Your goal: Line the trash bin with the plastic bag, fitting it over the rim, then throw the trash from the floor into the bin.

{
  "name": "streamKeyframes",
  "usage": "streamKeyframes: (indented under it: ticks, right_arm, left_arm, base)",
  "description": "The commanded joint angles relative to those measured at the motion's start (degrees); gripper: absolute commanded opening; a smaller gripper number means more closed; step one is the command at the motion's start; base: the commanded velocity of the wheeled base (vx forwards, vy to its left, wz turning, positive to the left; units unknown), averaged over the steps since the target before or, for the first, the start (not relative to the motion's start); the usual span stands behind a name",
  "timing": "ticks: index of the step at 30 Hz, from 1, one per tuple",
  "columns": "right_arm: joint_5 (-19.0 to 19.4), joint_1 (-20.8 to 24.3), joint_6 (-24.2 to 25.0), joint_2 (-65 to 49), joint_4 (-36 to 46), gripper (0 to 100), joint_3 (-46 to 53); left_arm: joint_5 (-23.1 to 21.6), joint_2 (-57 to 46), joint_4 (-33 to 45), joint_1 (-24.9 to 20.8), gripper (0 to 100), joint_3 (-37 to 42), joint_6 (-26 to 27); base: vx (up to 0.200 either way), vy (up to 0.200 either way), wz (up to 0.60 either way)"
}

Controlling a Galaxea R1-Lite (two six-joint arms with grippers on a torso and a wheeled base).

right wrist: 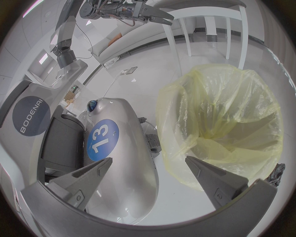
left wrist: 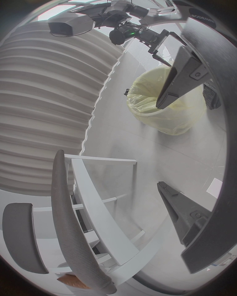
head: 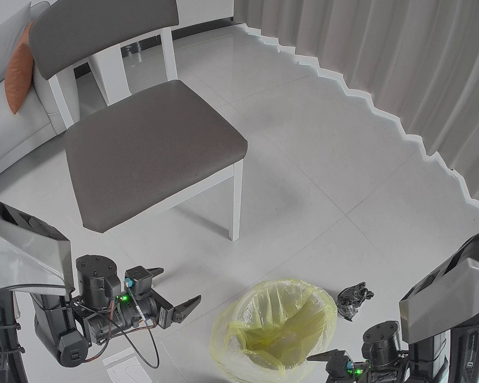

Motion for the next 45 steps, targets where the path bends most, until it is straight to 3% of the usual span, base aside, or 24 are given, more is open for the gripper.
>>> streamKeyframes:
  ticks: [1, 6, 17, 19, 20, 22, 23, 27, 37, 45]
  right_arm:
    - [-0.23, -5.08, -0.03, -2.78, -0.08, 100, 1.32]
    - [-0.32, -9.12, -0.12, -2.34, -0.08, 100, -0.18]
    - [-0.32, -21.86, -0.2, -2.16, 2.03, 100, -13.36]
    - [-0.32, -23.36, -0.2, -2.43, 3.88, 100, -15.73]
    - [-0.5, -26.26, -0.2, -4.45, 9.68, 100, -20.66]
    - [-0.59, -27.31, -0.12, -5.5, 12.76, 100, -22.59]
    - [-1.55, -28.98, -0.03, -7.17, 18.73, 100, -26.46]
    - [-5.77, -31.27, 0.41, -8.84, 29.28, 100, -34.28]
    - [-6.39, -34.08, 0.41, -7.35, 42.64, 100, -45.0]
    - [-6.39, -35.22, 0.32, 2.41, 48.35, 100, -55.9]
  left_arm:
    - [-0.01, -0.23, -1.05, -1.1, 100, -0.51, -0.03]
    - [-0.01, -0.23, -1.05, -1.71, 100, -0.6, -0.38]
    - [0.08, -0.06, -1.05, -2.77, 100, -0.86, -0.38]
    - [0.08, -0.15, -1.05, -2.77, 100, -0.95, -0.38]
    - [0.43, -0.15, -1.05, -2.68, 100, -1.3, -0.38]
    - [0.69, -0.15, -1.05, -2.59, 100, -1.65, -0.38]
    - [1.4, -0.41, -1.05, -2.68, 100, -1.83, -0.47]
    - [2.63, -2.26, -1.05, -2.77, 100, -2.18, -0.73]
    - [2.63, -1.11, -1.05, -2.07, 100, -1.74, -2.14]
    - [2.63, -0.59, -1.05, -1.8, 100, -4.73, -6.09]
  base:
    - [0.0, 0.0, 0.0]
    - [0.0, 0.0, 0.0]
    - [0.0, 0.0, 0.0]
    - [0.0, 0.0, 0.0]
    - [0.0, 0.0, 0.0]
    - [0.0, 0.0, 0.0]
    - [0.0, 0.0, 0.0]
    - [0.0, 0.0, 0.0]
    - [0.0, 0.0, 0.0]
    - [0.0, 0.0, 0.0]
